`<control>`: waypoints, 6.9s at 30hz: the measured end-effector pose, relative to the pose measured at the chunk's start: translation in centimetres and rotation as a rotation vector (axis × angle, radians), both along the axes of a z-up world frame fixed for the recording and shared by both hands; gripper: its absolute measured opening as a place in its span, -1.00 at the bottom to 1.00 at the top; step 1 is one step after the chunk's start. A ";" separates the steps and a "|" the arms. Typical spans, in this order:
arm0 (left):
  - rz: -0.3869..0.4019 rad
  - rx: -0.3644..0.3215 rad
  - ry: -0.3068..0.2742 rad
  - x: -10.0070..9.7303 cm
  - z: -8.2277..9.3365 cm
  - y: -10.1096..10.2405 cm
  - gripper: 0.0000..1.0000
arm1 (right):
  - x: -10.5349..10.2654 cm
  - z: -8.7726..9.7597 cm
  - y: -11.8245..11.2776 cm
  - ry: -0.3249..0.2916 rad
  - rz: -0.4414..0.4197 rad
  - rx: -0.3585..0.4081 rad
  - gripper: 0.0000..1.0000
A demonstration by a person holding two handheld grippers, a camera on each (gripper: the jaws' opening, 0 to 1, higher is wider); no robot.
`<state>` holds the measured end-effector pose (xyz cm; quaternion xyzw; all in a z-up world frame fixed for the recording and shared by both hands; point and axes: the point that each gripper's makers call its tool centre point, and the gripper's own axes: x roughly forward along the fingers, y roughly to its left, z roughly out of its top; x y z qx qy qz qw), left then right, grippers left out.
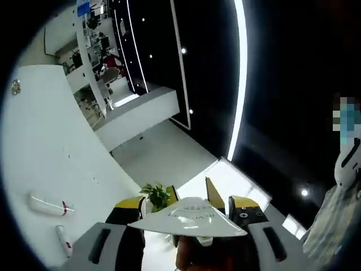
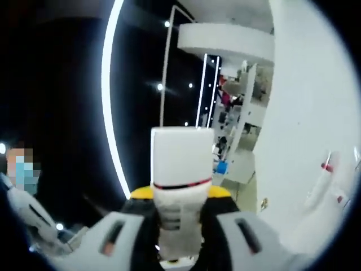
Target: Arrange the skincare products in the storage area until every visible bottle or jar stands upright without overlapping.
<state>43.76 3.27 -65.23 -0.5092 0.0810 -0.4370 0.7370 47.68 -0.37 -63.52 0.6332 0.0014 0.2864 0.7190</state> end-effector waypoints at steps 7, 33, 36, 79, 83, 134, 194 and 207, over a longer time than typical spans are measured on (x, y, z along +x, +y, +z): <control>0.043 0.034 0.029 0.6 -0.9 0.2 0.10 | 0.0 -1.9 0.1 0.082 -0.035 0.079 -0.47; 0.225 -0.147 0.338 4.1 -8.0 5.2 0.09 | -0.4 -10.2 5.1 0.302 0.047 -0.020 -0.47; 0.248 -0.132 0.390 4.4 -8.8 4.7 0.09 | -0.1 -11.2 4.5 0.345 0.049 0.002 -0.47; 0.261 -0.301 0.341 7.8 -6.6 2.7 -0.75 | 1.6 -9.1 4.0 0.027 0.263 -0.159 -0.59; 0.249 -0.298 0.313 8.8 -5.7 2.5 -0.77 | 2.5 -8.4 3.5 0.018 0.260 -0.138 -0.57; -0.166 0.586 0.025 -0.4 -13.2 0.8 -0.79 | -6.8 -16.9 4.5 -0.180 0.736 -0.995 0.20; -0.308 0.365 -0.146 -4.5 -7.0 -1.0 -0.39 | -11.0 -13.3 5.5 -0.478 0.739 -0.920 -0.76; -0.303 0.313 -0.169 -5.0 -5.8 -1.6 -0.52 | -10.9 -10.8 5.7 -0.493 0.682 -0.698 -0.74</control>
